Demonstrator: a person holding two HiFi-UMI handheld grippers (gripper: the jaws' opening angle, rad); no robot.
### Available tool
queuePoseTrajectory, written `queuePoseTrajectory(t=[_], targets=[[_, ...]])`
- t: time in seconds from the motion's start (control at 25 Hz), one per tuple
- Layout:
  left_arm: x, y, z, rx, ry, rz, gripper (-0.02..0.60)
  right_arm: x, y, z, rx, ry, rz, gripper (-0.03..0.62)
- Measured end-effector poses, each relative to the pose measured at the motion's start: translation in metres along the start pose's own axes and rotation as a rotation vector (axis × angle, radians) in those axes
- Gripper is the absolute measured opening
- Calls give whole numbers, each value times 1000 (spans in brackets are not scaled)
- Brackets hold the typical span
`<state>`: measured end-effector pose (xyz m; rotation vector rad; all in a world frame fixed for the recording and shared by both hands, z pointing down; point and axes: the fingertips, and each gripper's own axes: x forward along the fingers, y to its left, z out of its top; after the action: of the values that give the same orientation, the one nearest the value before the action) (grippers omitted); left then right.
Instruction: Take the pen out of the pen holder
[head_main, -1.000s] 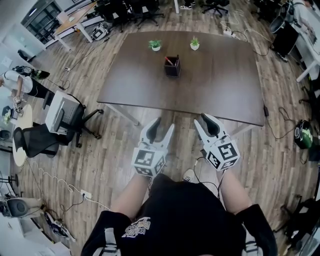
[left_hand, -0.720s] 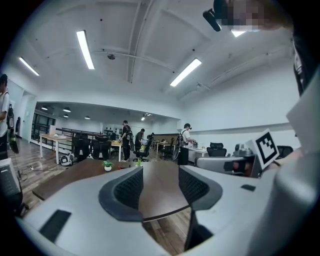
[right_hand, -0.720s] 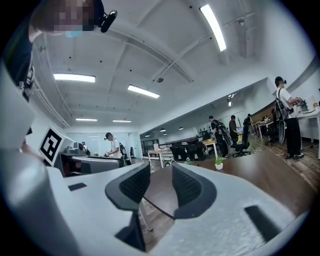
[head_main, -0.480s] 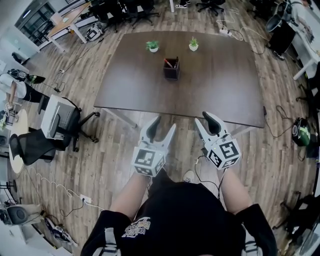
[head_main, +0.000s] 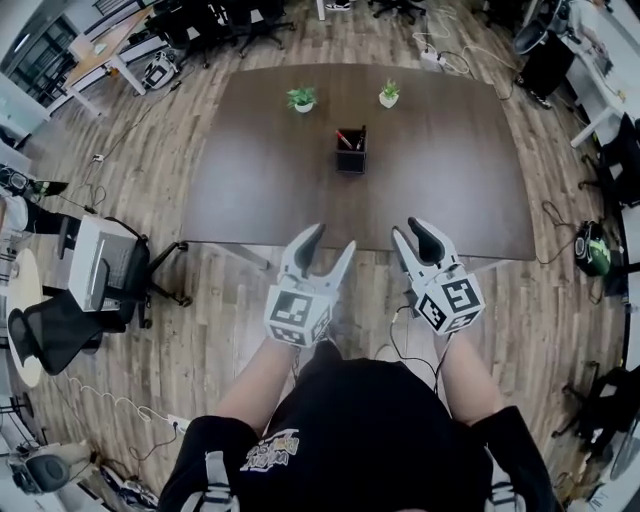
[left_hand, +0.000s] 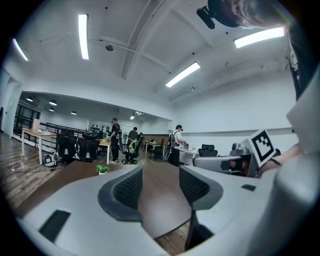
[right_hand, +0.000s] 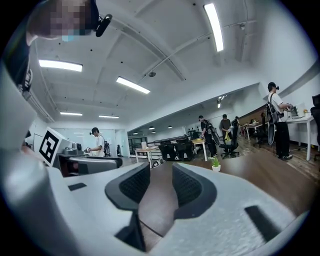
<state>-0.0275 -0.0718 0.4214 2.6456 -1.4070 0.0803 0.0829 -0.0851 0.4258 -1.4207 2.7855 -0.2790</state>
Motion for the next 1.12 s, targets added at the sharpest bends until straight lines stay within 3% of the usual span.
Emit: queuePoseTrajectory(t=[0.56, 0.88, 1.12], targets=[[29, 105, 12, 8, -11, -139, 209, 117, 5, 3, -13, 1, -131, 149], [34, 129, 22, -1, -32, -157, 209, 148, 6, 11, -42, 10, -150, 148], [46, 131, 27, -2, -39, -140, 209, 163, -21, 11, -5, 12, -151, 147]])
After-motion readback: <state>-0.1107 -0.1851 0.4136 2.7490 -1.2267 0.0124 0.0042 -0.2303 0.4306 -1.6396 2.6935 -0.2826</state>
